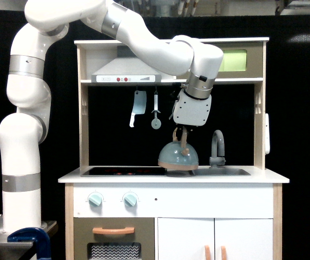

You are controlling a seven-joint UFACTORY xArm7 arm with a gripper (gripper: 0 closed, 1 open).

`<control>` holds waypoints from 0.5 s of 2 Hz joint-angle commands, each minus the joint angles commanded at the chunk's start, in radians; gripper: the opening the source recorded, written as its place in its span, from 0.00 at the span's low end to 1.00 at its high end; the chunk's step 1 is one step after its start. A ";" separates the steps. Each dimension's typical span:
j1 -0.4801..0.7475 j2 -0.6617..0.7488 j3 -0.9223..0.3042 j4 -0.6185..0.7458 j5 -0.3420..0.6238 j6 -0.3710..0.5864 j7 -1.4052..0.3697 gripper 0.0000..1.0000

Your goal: Place the teapot on the stove

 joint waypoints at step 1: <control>0.048 -0.377 0.050 -0.391 0.030 -0.063 0.062 0.00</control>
